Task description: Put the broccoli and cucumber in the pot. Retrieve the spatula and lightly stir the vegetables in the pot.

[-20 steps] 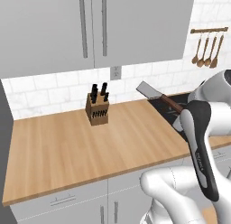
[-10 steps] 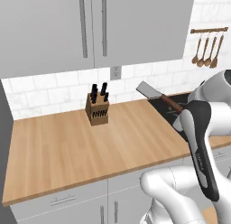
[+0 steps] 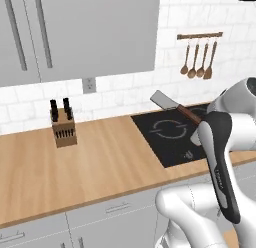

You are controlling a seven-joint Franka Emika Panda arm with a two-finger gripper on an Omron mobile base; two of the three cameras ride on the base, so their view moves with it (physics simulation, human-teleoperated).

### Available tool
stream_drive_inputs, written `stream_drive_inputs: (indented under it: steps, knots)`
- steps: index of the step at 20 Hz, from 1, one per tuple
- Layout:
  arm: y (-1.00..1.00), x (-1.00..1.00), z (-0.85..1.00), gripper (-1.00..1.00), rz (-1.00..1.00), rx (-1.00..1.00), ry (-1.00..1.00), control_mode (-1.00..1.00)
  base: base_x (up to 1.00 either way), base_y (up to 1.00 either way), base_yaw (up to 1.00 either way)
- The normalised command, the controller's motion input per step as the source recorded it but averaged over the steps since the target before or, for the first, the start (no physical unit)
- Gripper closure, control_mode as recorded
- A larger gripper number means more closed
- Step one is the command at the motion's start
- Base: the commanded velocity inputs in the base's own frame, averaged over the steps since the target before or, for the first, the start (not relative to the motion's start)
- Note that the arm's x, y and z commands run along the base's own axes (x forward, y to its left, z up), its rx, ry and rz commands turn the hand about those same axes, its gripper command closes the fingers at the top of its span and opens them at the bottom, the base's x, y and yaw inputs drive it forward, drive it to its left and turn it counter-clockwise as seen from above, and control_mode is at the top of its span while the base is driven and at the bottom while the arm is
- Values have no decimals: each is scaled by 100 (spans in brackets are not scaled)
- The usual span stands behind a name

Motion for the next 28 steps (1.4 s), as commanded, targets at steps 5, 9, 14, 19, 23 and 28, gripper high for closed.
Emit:
stream_drive_inputs:
  steps: [5,9,14,19,23,28]
  knots:
    - [0,0,0,100,0,0,0,100,10,-100,4]
    - [0,0,0,100,0,0,0,100,16,-100,4]
    - [0,0,0,100,0,0,0,100,29,-100,2]
    - [0,0,0,100,0,0,0,100,54,-84,6]
    - [0,0,0,100,0,0,0,100,54,-45,8]
    - [0,0,0,100,0,0,0,100,13,-4,4]
